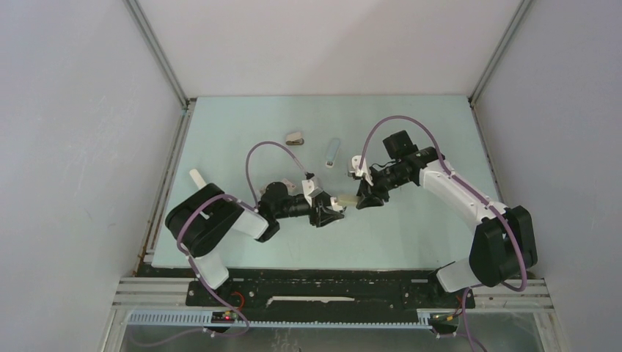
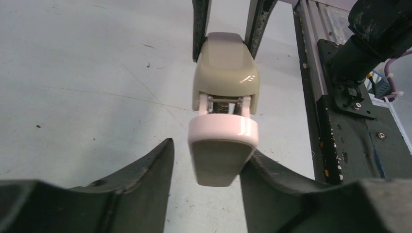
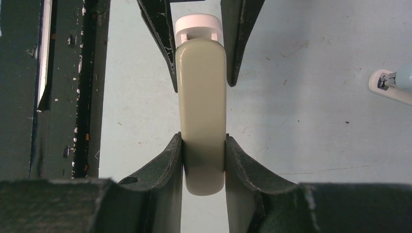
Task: Unload the staples from the stapler
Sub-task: Unload the staple at the center of the board.
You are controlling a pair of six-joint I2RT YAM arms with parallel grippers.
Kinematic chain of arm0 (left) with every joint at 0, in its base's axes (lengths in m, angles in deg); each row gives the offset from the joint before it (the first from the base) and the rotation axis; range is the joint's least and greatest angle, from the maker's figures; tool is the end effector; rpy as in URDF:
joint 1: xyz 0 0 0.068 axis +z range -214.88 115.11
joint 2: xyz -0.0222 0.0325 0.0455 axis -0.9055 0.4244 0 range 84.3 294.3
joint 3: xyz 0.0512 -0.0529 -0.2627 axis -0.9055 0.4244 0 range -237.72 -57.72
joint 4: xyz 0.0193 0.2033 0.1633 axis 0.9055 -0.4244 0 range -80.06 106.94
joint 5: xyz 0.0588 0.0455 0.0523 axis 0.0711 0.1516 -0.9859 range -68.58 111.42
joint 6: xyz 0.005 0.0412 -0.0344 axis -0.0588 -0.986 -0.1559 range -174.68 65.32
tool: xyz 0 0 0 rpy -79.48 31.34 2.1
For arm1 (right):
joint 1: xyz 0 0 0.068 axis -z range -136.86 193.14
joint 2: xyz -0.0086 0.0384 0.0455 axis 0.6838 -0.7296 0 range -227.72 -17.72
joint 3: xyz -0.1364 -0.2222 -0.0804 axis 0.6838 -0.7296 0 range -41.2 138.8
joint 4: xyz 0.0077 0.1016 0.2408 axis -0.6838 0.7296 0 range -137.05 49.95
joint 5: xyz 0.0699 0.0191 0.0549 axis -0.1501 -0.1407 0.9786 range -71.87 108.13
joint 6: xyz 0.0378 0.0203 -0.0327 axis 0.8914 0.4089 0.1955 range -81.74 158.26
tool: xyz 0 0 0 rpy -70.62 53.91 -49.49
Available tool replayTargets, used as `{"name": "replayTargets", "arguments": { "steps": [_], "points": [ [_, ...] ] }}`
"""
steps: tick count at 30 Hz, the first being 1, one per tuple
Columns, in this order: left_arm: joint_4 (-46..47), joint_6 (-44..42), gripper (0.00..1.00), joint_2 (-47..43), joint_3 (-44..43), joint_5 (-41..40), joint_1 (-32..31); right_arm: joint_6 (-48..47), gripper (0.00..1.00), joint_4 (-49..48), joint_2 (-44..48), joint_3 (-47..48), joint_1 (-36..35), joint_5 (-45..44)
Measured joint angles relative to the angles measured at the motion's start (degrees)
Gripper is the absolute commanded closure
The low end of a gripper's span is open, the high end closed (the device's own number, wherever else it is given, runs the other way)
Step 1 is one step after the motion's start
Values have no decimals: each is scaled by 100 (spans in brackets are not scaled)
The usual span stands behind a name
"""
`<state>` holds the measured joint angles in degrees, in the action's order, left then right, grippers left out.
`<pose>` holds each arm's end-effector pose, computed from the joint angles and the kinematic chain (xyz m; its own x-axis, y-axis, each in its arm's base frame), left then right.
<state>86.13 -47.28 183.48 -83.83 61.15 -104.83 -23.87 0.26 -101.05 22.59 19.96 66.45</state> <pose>0.2092 -0.2049 0.1503 -0.1780 0.0199 -0.9838 0.9678 0.1843 -0.1714 0.2456 0.1342 0.2606 0.0749 -0.6074 -0.7908 -0.9957 -0.0883 -0.0265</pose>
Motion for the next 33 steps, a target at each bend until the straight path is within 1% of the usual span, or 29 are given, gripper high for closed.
{"name": "replayTargets", "arguments": {
  "steps": [1, 3, 4, 6, 7, 11, 13, 15, 19, 22, 24, 28, 33],
  "points": [
    [-33, -2, 58, 0, -26, 20, 0, 9, 100, 0, 0, 0, 7, 0],
    [-109, -9, 78, 2, -55, 109, 0, 13, 100, -22, 0, 0, 31, -22],
    [-146, -4, 86, 2, -66, 136, 0, 31, 100, -50, 0, 0, 50, -44],
    [-251, -57, 96, 2, -94, 166, 20, 55, 100, -48, 0, 0, 79, -70],
    [-339, -92, 98, -4, -118, 199, 46, 59, 100, -61, 0, -2, 92, -83],
    [-815, -195, 99, -201, -160, 308, 190, 57, 100, -164, -33, -2, 111, -138],
    [-1364, -332, 99, -411, -275, 352, 269, 55, 100, -221, -90, -2, 149, -149],
    [-2074, -544, 99, -538, -553, 361, 308, 57, 100, -286, -170, 0, 227, -166],
    [-3995, -1167, 99, -553, -1526, 308, 328, 63, 100, -409, -240, -24, 417, -378],
    [-5416, -1655, 99, -439, -2380, 201, 323, 81, 100, -564, -256, -63, 487, -612],
    [-6177, -1919, 99, -284, -2859, 94, 317, 85, 100, -673, -308, -66, 498, -778],
    [-7143, -2269, 99, 22, -3414, -87, 304, 101, 100, -855, -546, -109, 496, -990],
    [-7807, -2452, 99, 286, -3698, -254, 273, 125, 100, -914, -839, -179, 496, -973]
  ]
}}
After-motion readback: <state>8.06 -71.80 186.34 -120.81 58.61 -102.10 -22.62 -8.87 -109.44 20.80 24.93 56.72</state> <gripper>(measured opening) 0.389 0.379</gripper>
